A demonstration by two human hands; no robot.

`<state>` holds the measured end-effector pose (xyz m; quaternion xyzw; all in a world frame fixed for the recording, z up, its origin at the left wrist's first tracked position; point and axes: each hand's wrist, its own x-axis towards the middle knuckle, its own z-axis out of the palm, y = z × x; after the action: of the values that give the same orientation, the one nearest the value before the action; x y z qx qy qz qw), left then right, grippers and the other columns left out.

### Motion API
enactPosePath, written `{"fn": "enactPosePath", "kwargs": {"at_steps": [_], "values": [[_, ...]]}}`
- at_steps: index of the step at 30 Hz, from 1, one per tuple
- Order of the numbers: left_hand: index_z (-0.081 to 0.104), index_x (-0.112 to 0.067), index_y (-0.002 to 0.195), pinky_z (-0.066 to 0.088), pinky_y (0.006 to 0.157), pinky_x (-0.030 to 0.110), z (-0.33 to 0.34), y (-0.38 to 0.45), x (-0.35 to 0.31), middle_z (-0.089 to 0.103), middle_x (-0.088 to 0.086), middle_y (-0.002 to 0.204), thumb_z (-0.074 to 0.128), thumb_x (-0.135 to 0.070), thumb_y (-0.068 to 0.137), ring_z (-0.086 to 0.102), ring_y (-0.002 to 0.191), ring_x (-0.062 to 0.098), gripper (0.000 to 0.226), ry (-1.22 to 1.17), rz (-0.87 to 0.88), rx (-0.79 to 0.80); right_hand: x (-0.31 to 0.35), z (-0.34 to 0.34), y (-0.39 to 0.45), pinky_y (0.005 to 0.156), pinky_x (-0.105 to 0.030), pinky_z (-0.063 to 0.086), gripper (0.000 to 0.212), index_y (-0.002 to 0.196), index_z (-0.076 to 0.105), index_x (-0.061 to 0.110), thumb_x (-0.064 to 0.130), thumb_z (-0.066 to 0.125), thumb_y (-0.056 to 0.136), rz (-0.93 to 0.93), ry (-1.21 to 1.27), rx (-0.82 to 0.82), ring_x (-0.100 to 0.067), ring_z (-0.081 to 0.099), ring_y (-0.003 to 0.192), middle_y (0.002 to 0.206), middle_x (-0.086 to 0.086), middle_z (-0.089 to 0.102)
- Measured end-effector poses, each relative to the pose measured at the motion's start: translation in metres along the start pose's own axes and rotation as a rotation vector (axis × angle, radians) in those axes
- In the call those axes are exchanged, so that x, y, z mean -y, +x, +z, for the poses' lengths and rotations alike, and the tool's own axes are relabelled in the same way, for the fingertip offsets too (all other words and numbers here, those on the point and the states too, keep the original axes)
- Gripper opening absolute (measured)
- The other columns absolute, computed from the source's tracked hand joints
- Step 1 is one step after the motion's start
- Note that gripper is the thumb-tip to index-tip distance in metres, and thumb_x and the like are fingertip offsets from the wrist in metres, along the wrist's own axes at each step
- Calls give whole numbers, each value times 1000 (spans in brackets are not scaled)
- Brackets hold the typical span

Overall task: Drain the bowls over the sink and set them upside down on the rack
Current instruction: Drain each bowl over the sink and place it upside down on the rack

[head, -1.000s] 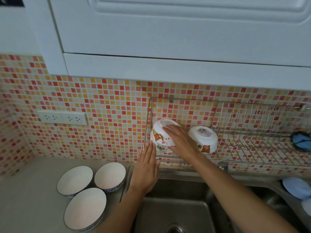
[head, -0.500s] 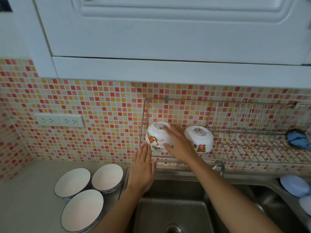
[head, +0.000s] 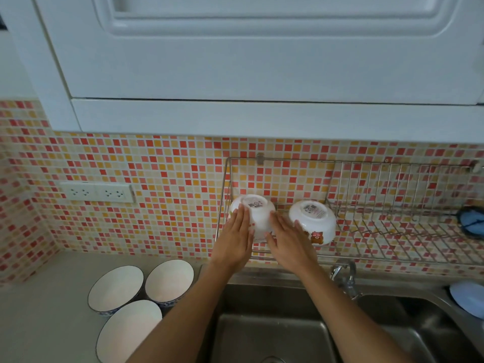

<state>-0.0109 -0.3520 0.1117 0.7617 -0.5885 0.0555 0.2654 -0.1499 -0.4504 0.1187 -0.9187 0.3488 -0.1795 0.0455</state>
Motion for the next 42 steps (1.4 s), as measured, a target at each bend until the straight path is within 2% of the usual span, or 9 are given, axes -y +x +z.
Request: {"fn": "enactPosePath", "kwargs": {"at_steps": [9, 13, 18, 25, 29, 33, 36, 39, 42], "values": [[-3, -19, 151, 14, 118, 35, 6, 0, 0, -4, -3, 159, 16, -45, 100, -5, 145, 12, 60, 23, -30, -34, 0, 4, 2, 119, -39, 10, 62, 156, 11, 20, 42, 32, 102, 19, 40, 28, -19, 16, 150, 163, 0, 17], [-2, -17, 151, 11, 120, 42, 5, -7, -2, -1, 1, 159, 11, -44, 100, -3, 146, 17, 59, 102, -34, -14, 1, 2, 1, 116, -45, 29, 61, 154, 19, 21, 43, 38, 100, 18, 80, -17, -23, 32, 144, 158, -2, 32], [-8, -20, 150, -10, 118, 41, 0, -68, 0, -15, -2, 158, 10, -48, 100, -19, 144, 13, 60, 142, -24, 14, 6, -7, -6, 91, -52, 53, 58, 145, 28, 38, 48, 53, 93, 64, 200, -29, -28, 62, 115, 131, -2, 62], [-11, -30, 148, -15, 116, 34, -24, -171, 98, -23, -11, 154, 7, -58, 93, -24, 141, 9, 64, 19, -369, 29, 90, 21, -91, 90, -33, 48, 30, 113, 65, 4, 20, 54, 90, -49, 490, -474, -26, 58, 111, 117, -13, 63], [12, -17, 151, 15, 118, 36, -33, -210, 176, 5, 3, 160, 28, -42, 99, 8, 147, 20, 59, -72, -671, -54, 173, 100, -118, 72, -14, 49, 21, 110, 65, 13, 19, 63, 90, -55, 618, -38, -12, 65, 85, 102, 3, 63], [37, -11, 137, 38, 99, 44, -26, -246, 230, 41, 15, 141, 37, -29, 99, 39, 127, 32, 42, -117, -974, -32, 230, 184, -109, 89, -36, 52, 58, 136, 50, 14, 48, 60, 90, 336, 659, 498, -20, 63, 102, 114, -4, 65], [43, -5, 129, 40, 93, 42, -14, -262, 255, 48, 19, 128, 37, -29, 99, 49, 116, 36, 39, -164, -1035, 99, 255, 226, -102, 95, -46, 51, 77, 142, 39, 14, 62, 57, 85, 605, 741, 695, -32, 58, 117, 136, -13, 55], [48, -3, 125, 41, 90, 38, -6, -267, 266, 54, 19, 123, 38, -29, 99, 52, 111, 34, 38, -227, -1016, 134, 274, 241, -102, 69, -51, 61, 59, 130, 44, 16, 55, 56, 88, 897, 974, 800, -33, 69, 82, 112, -16, 63], [50, -2, 122, 43, 89, 38, -4, -266, 268, 58, 21, 120, 42, -26, 98, 55, 110, 36, 36, -299, -1014, 98, 283, 245, -99, 51, -38, 58, 37, 131, 41, 15, 26, 47, 96, 954, 1049, 772, -29, 68, 64, 116, -20, 60]]}}
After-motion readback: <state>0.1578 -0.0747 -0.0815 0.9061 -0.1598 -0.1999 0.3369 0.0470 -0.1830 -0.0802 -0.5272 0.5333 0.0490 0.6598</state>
